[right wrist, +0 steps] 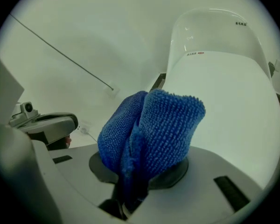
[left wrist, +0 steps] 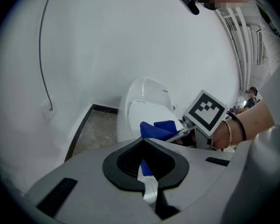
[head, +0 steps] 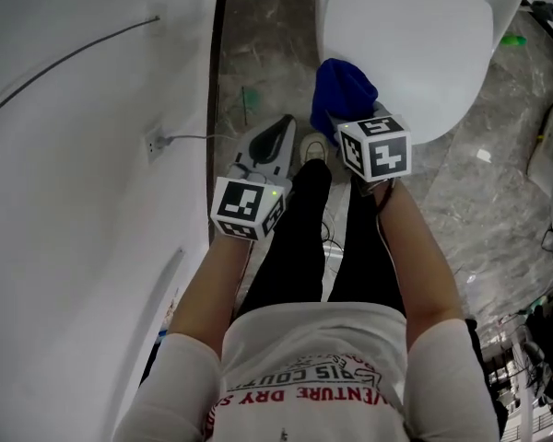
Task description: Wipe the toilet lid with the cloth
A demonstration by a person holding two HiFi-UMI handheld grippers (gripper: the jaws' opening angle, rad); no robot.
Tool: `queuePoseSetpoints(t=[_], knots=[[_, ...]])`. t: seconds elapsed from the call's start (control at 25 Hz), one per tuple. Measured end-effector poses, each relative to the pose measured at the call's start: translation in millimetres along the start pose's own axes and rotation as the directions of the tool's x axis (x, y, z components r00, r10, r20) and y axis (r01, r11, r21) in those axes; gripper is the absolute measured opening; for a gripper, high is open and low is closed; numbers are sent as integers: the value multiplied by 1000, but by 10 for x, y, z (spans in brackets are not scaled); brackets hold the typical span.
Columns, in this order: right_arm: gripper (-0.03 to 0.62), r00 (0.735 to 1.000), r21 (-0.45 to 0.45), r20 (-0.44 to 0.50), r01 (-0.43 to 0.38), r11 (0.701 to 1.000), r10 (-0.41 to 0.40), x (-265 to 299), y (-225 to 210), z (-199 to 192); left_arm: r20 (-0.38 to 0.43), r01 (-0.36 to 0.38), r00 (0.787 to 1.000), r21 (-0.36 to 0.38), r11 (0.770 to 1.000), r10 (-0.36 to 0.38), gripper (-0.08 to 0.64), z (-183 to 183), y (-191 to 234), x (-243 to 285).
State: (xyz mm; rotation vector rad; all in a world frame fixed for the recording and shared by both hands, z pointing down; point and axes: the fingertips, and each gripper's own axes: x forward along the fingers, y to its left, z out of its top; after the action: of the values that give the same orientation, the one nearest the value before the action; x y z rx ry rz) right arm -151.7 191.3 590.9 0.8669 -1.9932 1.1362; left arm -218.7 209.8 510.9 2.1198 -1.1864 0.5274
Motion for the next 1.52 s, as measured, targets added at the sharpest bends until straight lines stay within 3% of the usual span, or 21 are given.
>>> queuePoseSetpoints(t=[0.44,0.68,0.96,1.52], knots=[[94,998,25,-19,55,998,-55,99,-221,-109,-31,3,1000,-17,1000,-4,6,-227,112,23],[94,999,54,2,39,998,-39,-127,-437,-260,-36,43,998,19,999,-42,6,-230,-228,245],[94,996,87,2,83,993,-84,-559,-875,-543,-42,57,998,31,998,-56,6,-223,-659,408],[94,998,116,24,60,991,-63,-1005,-1459,-884,-39,41,998,3,999,-41,6,-423,-1451,645]])
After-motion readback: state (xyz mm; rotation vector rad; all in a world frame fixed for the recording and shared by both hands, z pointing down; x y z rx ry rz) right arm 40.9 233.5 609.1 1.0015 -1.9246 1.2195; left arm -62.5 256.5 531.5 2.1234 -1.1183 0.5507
